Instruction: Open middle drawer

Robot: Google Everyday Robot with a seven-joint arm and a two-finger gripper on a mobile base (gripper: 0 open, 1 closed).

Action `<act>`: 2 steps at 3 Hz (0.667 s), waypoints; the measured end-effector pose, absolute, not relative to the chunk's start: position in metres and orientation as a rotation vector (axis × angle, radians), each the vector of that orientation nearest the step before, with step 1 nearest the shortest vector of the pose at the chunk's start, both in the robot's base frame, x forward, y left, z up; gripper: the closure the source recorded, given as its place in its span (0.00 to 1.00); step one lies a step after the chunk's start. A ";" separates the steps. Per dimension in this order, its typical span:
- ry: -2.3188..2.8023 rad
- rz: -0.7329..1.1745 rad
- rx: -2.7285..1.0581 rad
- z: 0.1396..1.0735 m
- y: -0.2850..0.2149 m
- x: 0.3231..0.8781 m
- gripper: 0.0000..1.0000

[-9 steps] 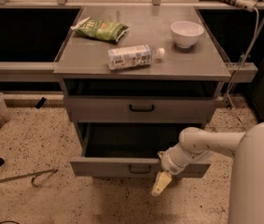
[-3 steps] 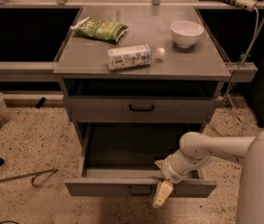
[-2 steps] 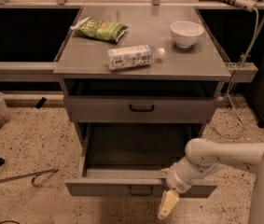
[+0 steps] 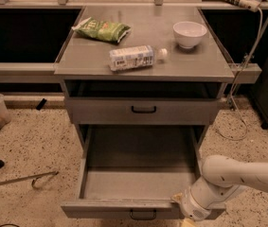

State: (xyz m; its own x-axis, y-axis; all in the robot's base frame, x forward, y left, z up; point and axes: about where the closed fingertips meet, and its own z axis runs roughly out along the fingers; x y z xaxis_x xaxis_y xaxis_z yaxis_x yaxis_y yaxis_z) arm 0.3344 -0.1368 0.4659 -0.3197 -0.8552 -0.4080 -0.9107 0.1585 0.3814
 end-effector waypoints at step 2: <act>2.313 0.910 -1.796 0.456 -0.131 0.332 0.00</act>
Offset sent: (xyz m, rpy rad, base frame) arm -0.0020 0.0127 -0.0210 0.0068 0.0479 0.0423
